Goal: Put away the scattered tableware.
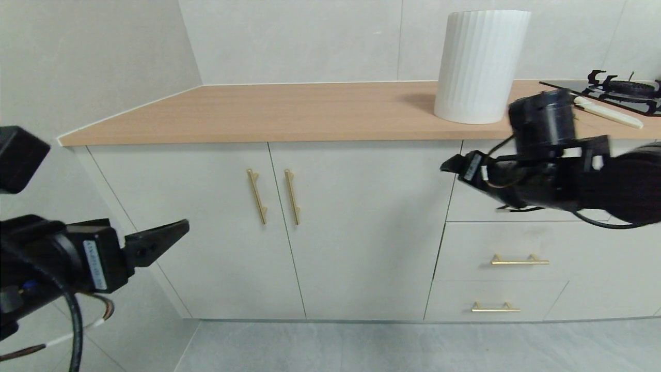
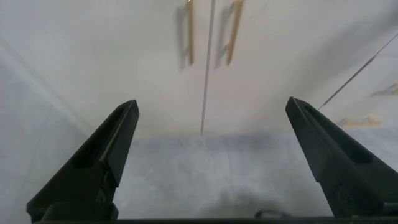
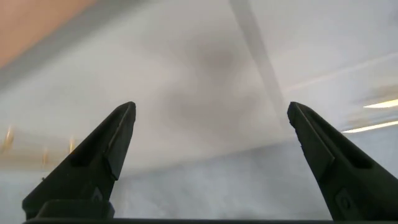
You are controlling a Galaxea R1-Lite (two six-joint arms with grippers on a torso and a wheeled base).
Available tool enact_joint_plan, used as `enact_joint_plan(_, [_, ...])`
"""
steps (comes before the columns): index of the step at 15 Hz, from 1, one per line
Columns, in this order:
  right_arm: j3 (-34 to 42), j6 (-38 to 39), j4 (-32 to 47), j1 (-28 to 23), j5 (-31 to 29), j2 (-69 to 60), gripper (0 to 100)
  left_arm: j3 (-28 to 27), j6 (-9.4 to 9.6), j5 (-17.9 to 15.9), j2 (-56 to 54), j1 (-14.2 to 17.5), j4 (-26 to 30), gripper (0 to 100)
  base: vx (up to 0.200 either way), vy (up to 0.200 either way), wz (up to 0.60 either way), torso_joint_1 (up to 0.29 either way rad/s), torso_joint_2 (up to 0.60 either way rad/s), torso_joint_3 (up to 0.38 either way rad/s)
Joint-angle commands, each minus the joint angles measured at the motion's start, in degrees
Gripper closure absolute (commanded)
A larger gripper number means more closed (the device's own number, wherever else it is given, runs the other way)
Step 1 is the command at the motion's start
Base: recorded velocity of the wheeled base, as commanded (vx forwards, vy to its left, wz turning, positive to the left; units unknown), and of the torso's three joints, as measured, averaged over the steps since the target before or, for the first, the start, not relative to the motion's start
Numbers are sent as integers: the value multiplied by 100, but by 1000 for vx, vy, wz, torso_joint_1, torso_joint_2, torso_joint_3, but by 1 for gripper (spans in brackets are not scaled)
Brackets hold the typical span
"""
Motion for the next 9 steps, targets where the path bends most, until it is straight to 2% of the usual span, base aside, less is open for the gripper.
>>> enact_joint_plan(1, [2489, -1403, 7, -705, 54, -3108, 0, 611, 150, -96, -1440, 84, 97, 0, 0, 0, 0, 0, 0, 0])
enact_joint_plan(3, [3227, -1895, 16, -1162, 124, -4321, 0, 813, 317, -113, -2275, 119, 448, 0, 0, 0, 0, 0, 0, 0])
enact_joint_plan(5, [3755, -2080, 60, -1188, 230, -5533, 0, 1323, 361, -166, -3022, 743, 624, 0, 0, 0, 0, 0, 0, 0])
enact_joint_plan(6, [3825, -2097, 104, -1188, 230, -5709, 0, 1428, 378, -184, -3145, 787, 624, 0, 0, 0, 0, 0, 0, 0])
enact_joint_plan(7, [4071, -2229, 394, -1197, 221, -6386, 0, 1841, 528, -210, -3593, 1130, 624, 0, 0, 0, 0, 0, 0, 0])
enact_joint_plan(9, [4379, -2326, 816, -1302, 186, -7080, 0, 2237, 739, -236, -4050, 1481, 615, 0, 0, 0, 0, 0, 0, 0])
